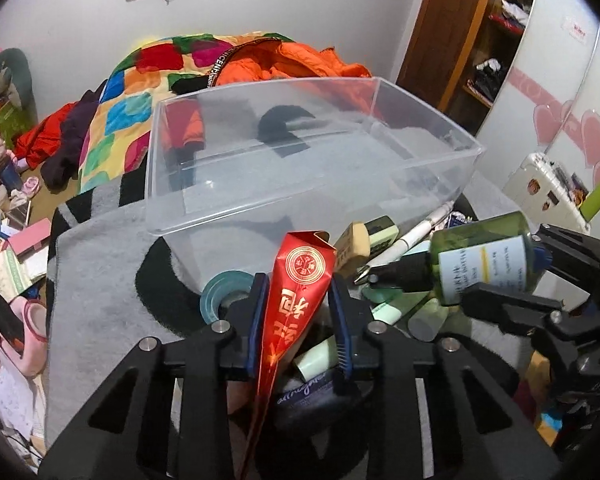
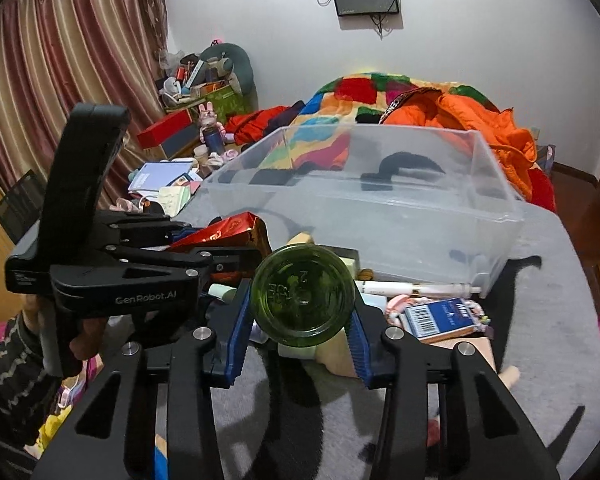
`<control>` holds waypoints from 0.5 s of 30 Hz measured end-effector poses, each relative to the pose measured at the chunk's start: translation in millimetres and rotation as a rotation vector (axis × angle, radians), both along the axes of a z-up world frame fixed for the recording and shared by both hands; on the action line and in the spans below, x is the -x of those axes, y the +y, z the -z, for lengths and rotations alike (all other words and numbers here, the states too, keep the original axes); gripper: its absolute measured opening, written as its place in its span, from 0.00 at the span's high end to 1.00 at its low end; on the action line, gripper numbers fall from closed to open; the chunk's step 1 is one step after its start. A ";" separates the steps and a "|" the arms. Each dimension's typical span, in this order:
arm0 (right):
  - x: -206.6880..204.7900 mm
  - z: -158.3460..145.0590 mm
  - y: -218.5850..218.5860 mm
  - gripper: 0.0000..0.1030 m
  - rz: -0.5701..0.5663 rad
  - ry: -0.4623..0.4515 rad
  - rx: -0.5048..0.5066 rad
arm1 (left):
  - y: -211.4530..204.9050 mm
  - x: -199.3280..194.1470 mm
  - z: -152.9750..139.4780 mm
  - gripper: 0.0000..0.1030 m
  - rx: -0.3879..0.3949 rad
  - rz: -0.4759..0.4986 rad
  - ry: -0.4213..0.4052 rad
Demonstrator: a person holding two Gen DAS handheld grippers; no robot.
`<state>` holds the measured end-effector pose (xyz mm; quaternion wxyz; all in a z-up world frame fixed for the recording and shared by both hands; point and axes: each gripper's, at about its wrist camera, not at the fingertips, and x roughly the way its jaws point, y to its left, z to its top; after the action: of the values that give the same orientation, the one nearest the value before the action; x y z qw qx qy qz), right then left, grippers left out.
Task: Organize objects
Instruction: 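Grasp the green glass bottle with the right gripper while the left grasps the red gift box, then carry the bottle and red box into the clear box while both grippers release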
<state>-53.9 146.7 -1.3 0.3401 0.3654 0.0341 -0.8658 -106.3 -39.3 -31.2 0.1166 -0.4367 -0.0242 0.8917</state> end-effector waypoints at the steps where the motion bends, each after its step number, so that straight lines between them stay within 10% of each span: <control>1: -0.2 -2.0 2.0 0.62 0.004 0.005 0.004 | -0.2 -1.3 -0.4 0.72 -0.004 -0.008 0.006; 15: 8.4 -30.9 19.6 0.63 0.070 0.066 0.071 | -17.1 -37.0 -55.9 0.75 -0.031 -0.124 0.181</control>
<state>-62.3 166.4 29.6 0.3211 0.3254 0.0019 -0.8894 -69.3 -56.4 24.7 0.0695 -0.3502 -0.0543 0.9325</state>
